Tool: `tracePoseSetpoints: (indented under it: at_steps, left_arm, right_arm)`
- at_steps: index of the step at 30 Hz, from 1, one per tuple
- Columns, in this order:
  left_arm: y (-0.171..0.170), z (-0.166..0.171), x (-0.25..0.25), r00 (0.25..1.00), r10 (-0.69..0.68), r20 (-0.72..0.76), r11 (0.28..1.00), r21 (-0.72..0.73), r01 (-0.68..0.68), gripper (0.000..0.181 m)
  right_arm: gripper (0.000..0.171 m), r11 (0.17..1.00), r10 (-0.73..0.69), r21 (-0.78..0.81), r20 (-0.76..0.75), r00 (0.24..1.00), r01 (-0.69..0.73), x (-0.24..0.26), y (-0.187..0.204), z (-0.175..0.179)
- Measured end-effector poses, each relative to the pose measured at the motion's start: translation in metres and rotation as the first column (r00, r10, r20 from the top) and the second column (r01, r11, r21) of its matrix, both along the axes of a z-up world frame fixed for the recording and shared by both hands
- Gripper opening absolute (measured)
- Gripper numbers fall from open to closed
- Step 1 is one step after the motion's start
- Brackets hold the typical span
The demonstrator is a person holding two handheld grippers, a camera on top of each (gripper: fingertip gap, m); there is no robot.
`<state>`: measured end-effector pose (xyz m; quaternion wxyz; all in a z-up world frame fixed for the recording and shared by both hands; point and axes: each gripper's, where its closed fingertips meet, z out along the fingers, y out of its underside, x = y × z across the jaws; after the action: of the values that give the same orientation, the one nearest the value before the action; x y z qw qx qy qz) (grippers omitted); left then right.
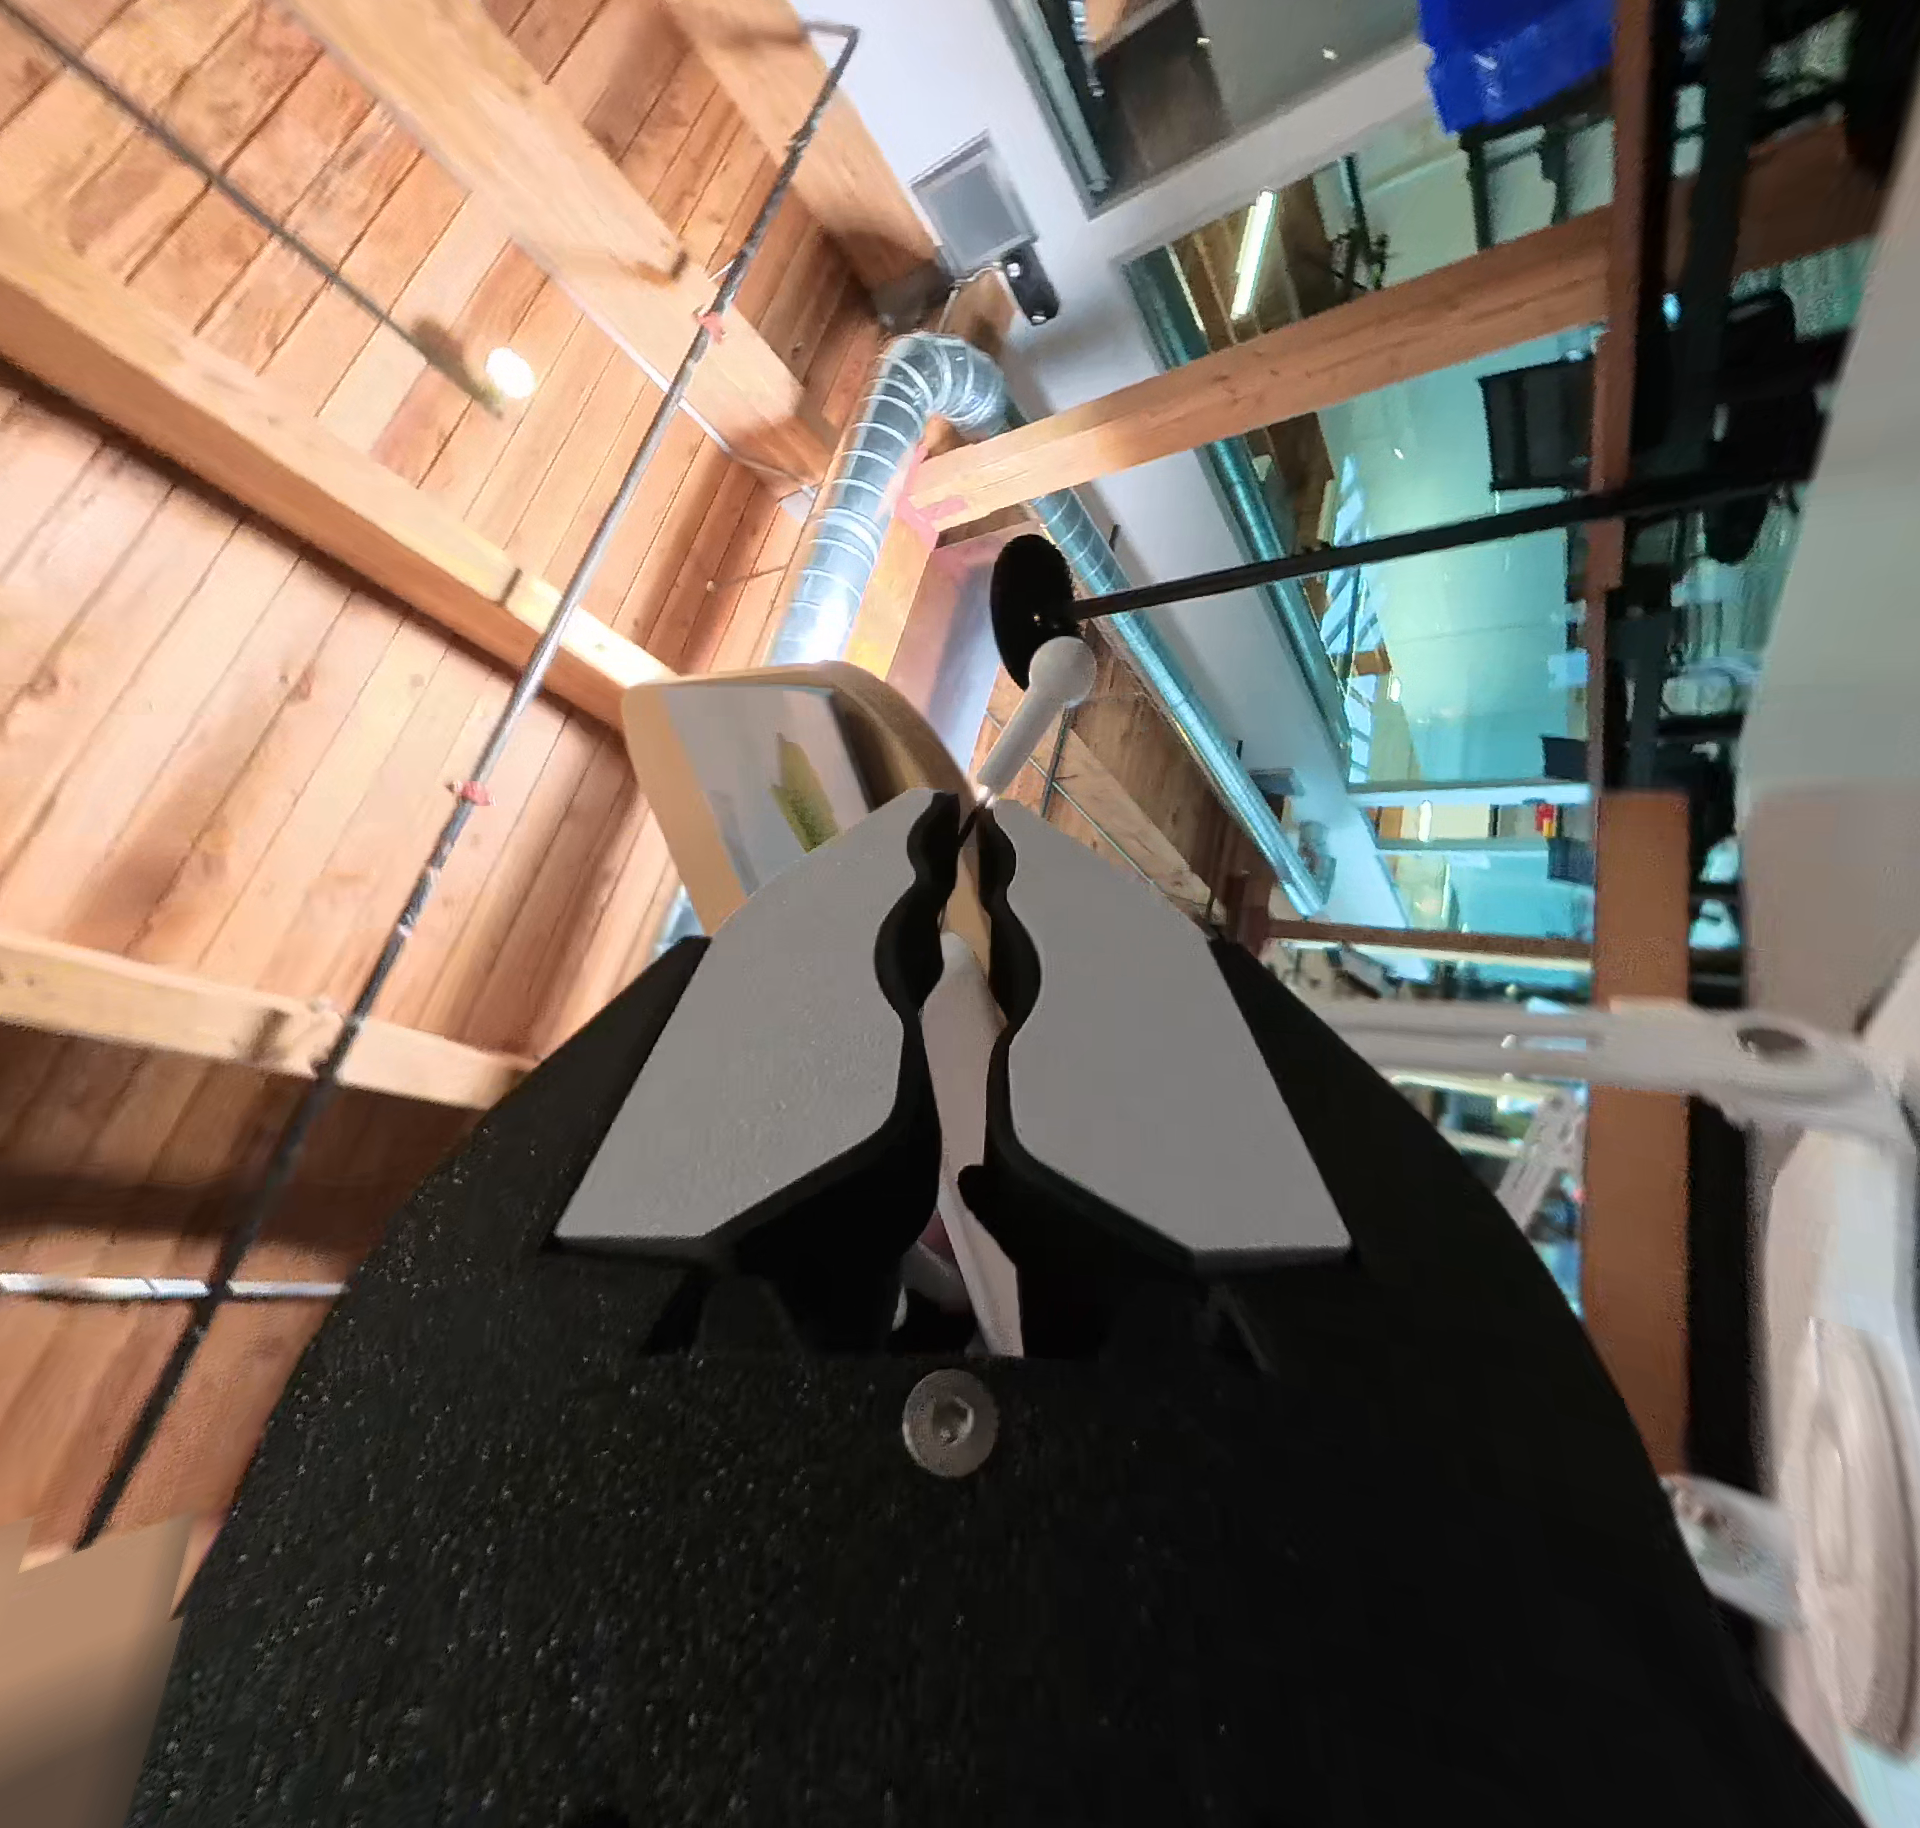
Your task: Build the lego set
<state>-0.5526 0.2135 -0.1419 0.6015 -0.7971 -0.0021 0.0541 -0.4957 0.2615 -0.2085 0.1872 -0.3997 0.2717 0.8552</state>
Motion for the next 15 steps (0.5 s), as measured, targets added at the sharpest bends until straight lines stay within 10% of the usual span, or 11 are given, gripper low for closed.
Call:
tracePoseSetpoints:
  at_steps: [15]
  left_arm:
    - [0.000, -0.001, 0.001, 1.000, 0.009, -0.024, 1.000, -0.022, -0.010, 0.000]
  right_arm:
    - [0.003, 0.776, -0.294, 0.627, 0.272, 0.916, 0.063, 0.001, -0.009, 0.072]
